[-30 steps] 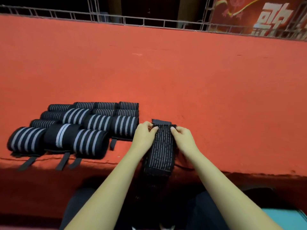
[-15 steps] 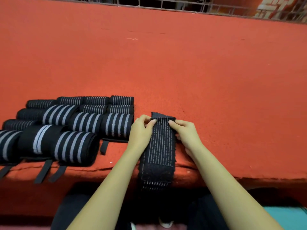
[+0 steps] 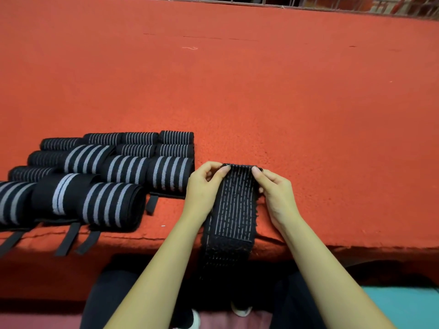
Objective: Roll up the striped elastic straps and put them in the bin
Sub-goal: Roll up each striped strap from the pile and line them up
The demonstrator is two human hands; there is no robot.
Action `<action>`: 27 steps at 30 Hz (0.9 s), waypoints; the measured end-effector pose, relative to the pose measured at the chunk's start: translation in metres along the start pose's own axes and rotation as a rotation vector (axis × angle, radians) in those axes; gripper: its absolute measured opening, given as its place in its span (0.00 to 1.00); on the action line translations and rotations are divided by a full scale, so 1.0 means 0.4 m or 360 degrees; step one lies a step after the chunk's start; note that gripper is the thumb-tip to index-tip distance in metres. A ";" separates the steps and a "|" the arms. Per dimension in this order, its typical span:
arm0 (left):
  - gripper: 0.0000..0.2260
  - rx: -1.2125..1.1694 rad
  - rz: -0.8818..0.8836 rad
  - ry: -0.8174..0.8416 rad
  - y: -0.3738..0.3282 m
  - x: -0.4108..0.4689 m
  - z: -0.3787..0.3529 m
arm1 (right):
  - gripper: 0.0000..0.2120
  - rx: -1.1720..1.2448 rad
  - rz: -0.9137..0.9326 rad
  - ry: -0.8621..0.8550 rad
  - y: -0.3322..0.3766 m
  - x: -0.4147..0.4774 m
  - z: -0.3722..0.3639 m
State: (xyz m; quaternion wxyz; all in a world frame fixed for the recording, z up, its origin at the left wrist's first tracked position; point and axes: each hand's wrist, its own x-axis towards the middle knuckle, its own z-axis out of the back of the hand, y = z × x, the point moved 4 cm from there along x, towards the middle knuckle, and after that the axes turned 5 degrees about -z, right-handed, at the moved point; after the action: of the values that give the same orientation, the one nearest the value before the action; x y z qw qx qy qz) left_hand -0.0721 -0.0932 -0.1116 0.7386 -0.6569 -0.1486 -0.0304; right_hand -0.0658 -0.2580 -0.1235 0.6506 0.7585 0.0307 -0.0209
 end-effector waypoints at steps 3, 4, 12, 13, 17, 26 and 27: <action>0.04 -0.0013 0.0025 -0.0008 0.004 0.003 0.002 | 0.08 0.0039 0.0026 0.0024 -0.002 -0.003 -0.002; 0.05 -0.0007 0.0028 -0.0018 0.008 0.005 0.004 | 0.08 0.0045 0.0027 0.0027 -0.003 -0.003 -0.003; 0.04 -0.0228 0.0131 -0.0125 0.018 0.003 0.006 | 0.07 -0.0052 0.0096 -0.0012 -0.003 0.000 0.001; 0.04 -0.0253 0.0146 -0.0131 0.019 0.002 0.006 | 0.07 -0.0050 0.0109 -0.0017 -0.002 0.000 0.000; 0.05 -0.0301 0.0211 -0.0136 0.023 -0.001 0.005 | 0.10 0.0059 0.0077 0.0041 -0.003 -0.001 -0.001; 0.04 -0.0307 0.0205 -0.0076 0.018 -0.006 -0.001 | 0.04 0.0183 0.0025 -0.0026 0.002 -0.003 -0.002; 0.05 -0.0321 0.0213 -0.0073 0.019 -0.006 -0.001 | 0.04 0.0175 0.0029 -0.0030 0.002 -0.004 -0.001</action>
State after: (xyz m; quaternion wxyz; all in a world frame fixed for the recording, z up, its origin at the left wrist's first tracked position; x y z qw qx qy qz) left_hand -0.0726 -0.0930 -0.1195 0.6657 -0.7367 -0.1175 0.0193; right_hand -0.0673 -0.2577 -0.1225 0.6082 0.7932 0.0163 -0.0238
